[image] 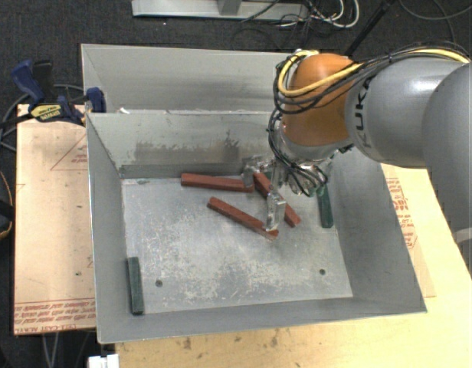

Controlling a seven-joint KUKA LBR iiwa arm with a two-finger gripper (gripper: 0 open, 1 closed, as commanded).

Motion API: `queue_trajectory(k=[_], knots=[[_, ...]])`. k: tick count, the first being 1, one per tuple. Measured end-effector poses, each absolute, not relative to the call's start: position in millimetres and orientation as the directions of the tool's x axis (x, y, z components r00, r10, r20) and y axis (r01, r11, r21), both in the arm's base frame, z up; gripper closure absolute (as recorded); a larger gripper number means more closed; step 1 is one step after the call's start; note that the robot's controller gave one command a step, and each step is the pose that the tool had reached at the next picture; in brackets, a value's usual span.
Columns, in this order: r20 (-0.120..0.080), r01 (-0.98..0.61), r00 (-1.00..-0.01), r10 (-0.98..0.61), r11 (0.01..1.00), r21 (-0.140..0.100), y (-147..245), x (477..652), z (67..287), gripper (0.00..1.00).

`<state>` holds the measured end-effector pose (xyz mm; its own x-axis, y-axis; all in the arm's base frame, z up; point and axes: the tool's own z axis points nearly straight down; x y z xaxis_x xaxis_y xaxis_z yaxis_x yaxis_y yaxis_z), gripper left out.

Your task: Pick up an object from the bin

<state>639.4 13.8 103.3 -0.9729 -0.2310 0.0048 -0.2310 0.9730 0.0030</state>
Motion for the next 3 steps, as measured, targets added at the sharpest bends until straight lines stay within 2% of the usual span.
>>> queue_trajectory(k=[1, 2, 3], knots=[[0.004, -0.183, -0.983, -0.183, 0.983, 0.003, 38, 592.2, 68, 0.00], [-0.002, -0.182, -0.983, -0.182, 0.983, 0.001, 37, 594.9, 71, 1.00], [-0.009, -0.430, -0.903, -0.430, 0.903, -0.003, 32, 569.7, 212, 1.00]])
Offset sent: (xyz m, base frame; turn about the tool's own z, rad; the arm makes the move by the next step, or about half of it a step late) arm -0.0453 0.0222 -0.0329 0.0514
